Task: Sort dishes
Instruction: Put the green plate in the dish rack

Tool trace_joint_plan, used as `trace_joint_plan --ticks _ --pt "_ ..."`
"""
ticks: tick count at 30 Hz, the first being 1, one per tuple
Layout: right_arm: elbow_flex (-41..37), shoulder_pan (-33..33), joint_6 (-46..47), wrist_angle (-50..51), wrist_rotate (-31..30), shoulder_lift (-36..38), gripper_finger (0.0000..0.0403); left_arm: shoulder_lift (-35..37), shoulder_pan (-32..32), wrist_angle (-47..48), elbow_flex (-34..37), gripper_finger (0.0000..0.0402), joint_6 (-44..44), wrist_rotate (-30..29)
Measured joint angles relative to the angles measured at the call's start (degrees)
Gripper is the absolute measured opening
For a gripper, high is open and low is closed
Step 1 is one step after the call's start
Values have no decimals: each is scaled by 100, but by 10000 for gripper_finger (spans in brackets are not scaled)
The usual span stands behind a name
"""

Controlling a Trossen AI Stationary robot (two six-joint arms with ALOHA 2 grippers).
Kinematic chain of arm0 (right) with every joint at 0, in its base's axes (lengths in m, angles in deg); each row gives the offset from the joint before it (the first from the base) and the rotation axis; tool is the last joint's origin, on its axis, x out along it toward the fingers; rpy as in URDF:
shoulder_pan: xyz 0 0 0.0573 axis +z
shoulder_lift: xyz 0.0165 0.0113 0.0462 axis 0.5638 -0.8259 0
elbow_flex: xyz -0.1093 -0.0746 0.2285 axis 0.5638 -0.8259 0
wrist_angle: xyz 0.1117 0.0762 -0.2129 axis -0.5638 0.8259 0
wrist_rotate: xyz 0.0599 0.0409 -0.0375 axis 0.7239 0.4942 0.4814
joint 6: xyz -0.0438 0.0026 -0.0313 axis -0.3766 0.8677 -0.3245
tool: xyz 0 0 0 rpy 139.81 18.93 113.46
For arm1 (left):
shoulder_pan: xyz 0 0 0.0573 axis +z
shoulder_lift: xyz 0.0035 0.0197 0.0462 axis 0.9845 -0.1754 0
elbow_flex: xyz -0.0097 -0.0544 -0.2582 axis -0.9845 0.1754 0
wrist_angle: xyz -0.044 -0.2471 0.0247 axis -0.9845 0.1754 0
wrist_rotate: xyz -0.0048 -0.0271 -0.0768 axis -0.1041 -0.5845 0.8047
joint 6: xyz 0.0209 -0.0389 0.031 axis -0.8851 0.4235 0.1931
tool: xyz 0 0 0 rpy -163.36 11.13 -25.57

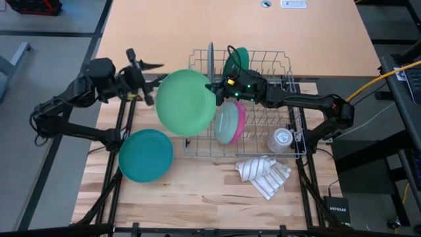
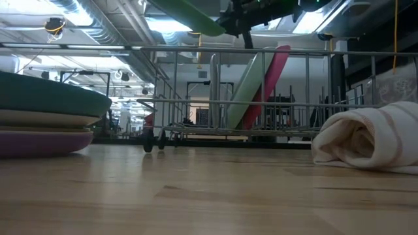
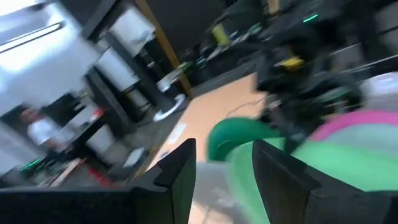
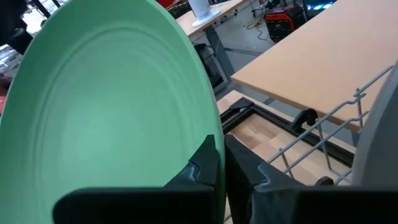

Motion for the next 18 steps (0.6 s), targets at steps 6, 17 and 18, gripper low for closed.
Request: trace_joint_plan --ticks 6,17,18 --pt "0 -2 1 37 -10 0 13 68 -638 597 0 141 166 916" --pt "0 -4 644 452 347 0 12 81 -1862 1788 2 141 165 1519" --pt "0 -4 684 535 354 0 12 81 -1941 1823 2 141 126 1519"
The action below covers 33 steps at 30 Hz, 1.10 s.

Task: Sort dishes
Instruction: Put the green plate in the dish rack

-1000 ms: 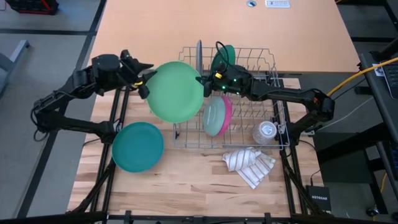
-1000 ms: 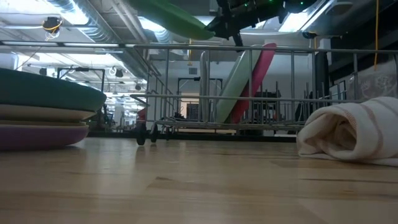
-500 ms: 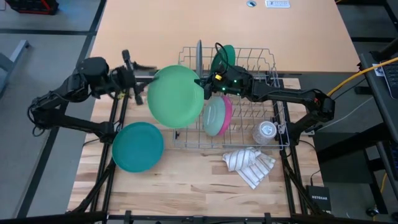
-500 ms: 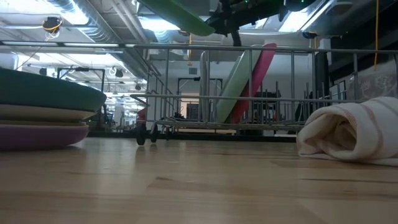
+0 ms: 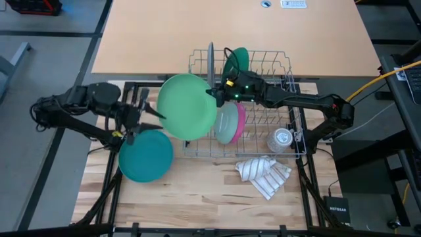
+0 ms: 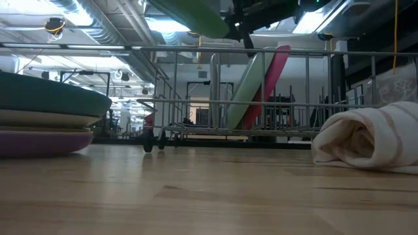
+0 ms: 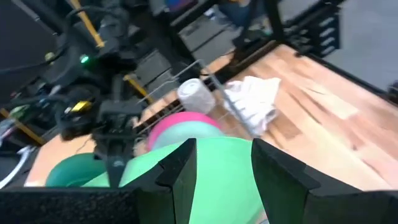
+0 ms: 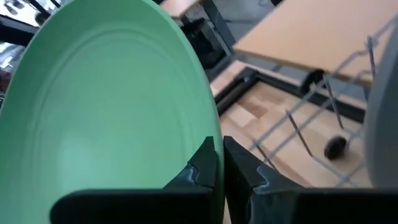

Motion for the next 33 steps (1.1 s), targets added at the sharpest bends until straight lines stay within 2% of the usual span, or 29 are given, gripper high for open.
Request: trace_joint_plan --ticks 7,12,18,26,29,33 --pt "0 -4 558 421 455 0 12 -27 -245 207 0 141 -675 2" --pt "0 -2 942 410 855 -2 13 -219 -245 613 0 141 -680 -65" --pt "-4 2 1023 508 962 -4 11 -489 -245 613 0 141 -865 -415" --pt "-9 -4 1353 799 1289 -10 13 -788 -244 1122 0 140 -990 -479" --pt "-9 0 1353 851 1346 -11 13 -924 -243 1288 0 128 -977 -477" --pt "-11 -2 1356 898 1358 -13 18 -1033 -245 1347 0 90 -1150 -451"
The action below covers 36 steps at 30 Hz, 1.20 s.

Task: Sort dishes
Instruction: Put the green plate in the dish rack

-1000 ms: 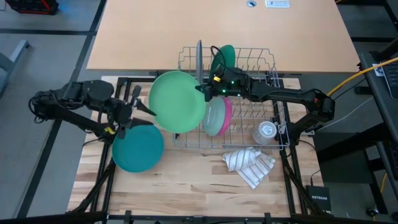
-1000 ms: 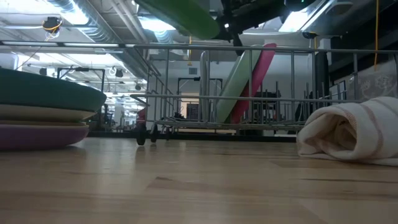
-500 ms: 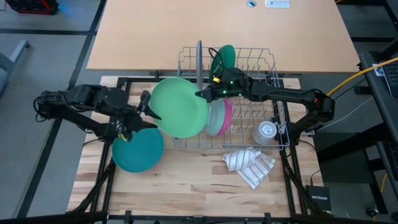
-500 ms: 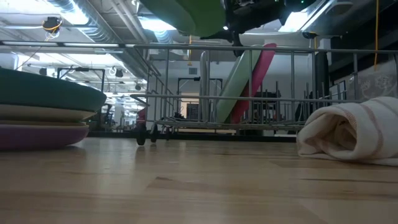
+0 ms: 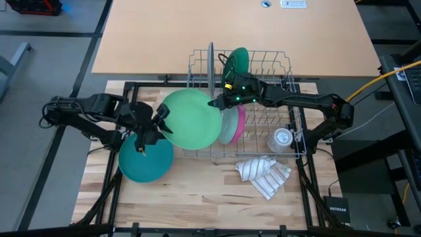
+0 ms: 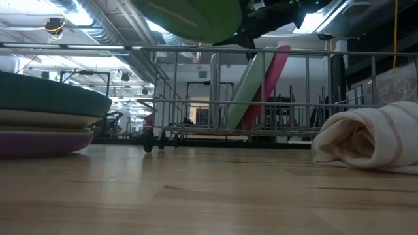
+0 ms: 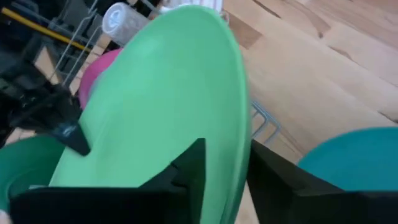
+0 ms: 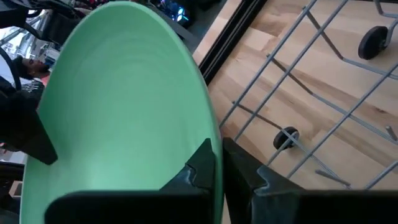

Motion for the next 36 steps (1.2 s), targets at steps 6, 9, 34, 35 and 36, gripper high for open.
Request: trace_joint_plan --ticks 6,9,34,35,36 --pt "0 -2 51 -36 15 2 20 2 -7 -8 3 16 -486 83" --pt "2 -2 44 -68 13 2 21 2 -7 4 9 9 -485 103" --pt "9 2 -2363 -1012 -986 100 179 42 7 -37 7 3 13 -66" --pt "9 2 -2420 -1010 -1127 100 179 44 9 -22 7 2 18 -63" --pt "9 2 -2491 -1001 -1256 100 179 45 9 -25 4 2 29 -64"
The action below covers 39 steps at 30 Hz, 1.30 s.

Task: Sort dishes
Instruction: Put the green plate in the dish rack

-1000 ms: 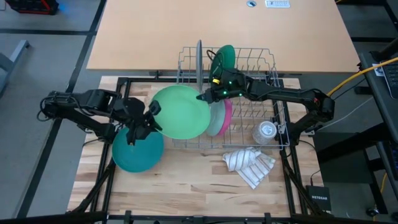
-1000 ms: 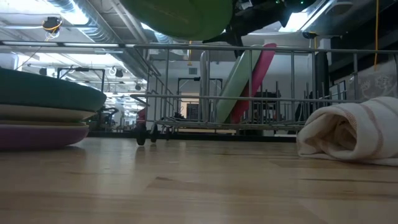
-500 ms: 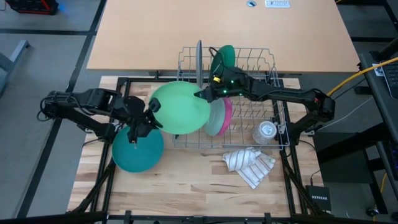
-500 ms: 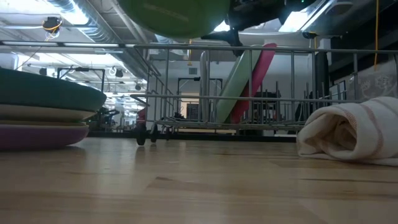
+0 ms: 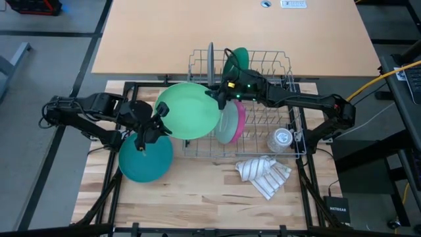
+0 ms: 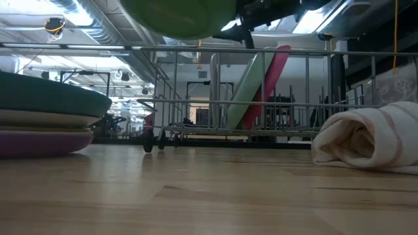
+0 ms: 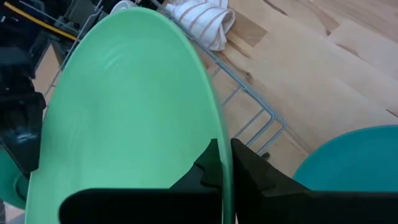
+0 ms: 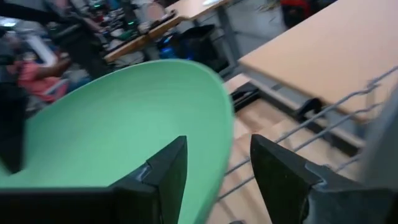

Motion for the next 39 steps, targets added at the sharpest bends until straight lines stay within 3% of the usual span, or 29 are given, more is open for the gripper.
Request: trace_joint_plan --ticks 4,11,14,20,22,26,31,34,39 --pt "0 0 -300 32 -417 0 179 7 0 41 -2 2 155 19" --pt "177 0 -623 119 -461 207 179 9 9 190 -6 2 526 37" --pt "541 0 -564 378 199 384 179 10 9 219 -6 2 563 38" --pt "1145 104 356 984 2623 413 179 48 9 263 -6 2 521 -49" --pt "1151 254 326 1238 2835 391 179 63 13 262 -6 2 525 -80" --pt "1139 737 -414 1919 2283 313 179 74 17 258 -6 3 554 -89" --pt "1139 1432 -1883 2210 731 236 179 72 17 256 -6 4 588 -88" --pt "1138 1751 -2315 2158 -44 222 179 72 17 257 -6 4 640 -88" --pt "1139 1993 -2374 2316 -369 186 179 72 17 250 -6 5 709 -88"
